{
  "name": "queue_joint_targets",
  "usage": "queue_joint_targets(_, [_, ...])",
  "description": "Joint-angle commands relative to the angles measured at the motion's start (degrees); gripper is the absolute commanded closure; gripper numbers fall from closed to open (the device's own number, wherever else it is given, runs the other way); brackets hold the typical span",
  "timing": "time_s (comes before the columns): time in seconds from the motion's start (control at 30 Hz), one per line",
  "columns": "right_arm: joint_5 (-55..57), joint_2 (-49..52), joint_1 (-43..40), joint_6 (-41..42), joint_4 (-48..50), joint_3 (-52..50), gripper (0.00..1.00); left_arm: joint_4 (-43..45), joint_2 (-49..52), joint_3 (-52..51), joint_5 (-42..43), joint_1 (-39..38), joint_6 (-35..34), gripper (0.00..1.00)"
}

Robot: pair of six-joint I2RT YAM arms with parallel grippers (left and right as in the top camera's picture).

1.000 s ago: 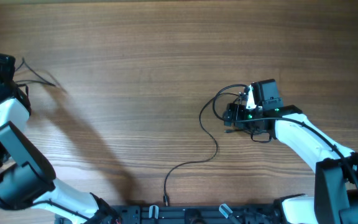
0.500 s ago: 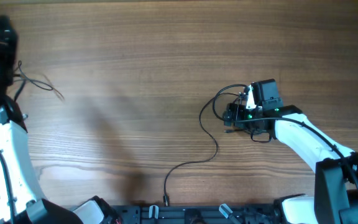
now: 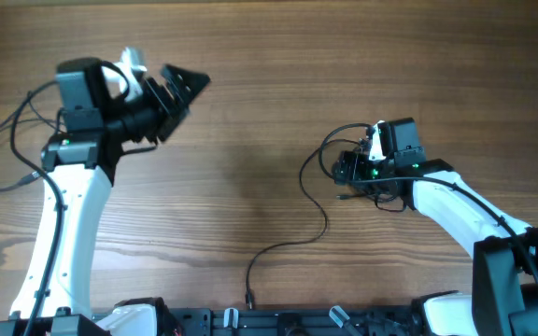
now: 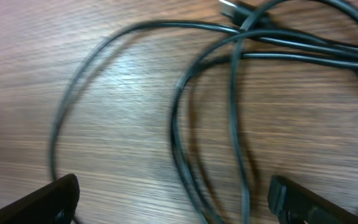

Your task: Untangle cables

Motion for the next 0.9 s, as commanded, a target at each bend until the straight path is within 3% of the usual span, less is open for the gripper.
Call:
queue_joint_targets(0.0, [-5.55,0.85,-0.13,4.72,0.48,-0.55,0.0,-6.71,-0.66,0.15,-7.32,-1.57,3.61,0.0])
queue_joint_targets(0.2, [-14.21,-3.48,-0.13,0.85,0.17,2.45,0.0,-15.12,-0.63,0.15,-14.36,-5.57,4.96,0.0])
queue_joint_targets(0.4, [2.56,-21.33,-0.13,3.08,-12.98,7.63,0.0,-15.63,-0.61,0.15,-15.34,-12.76,6.36,0.0])
queue_joint_targets(0.63, [18.12,-42.73,-0.13,8.81,-24.81,8.35,0.0,-12.44,1.49,0.04,-24.02,-25.4,6.36,0.0])
queue_joint_targets(0.77, [23.15,-49.94,-0.13,12.96,-31.67,8.35,0.0,-11.96,4.68,0.04,-35.04,-32.76,6.36,0.11])
queue_joint_targets(0.87, [25.29,-52.72,-0.13,14.62,-36.46,8.35,0.0,-10.8,8.28,0.04,-37.44,-37.92,6.38,0.13])
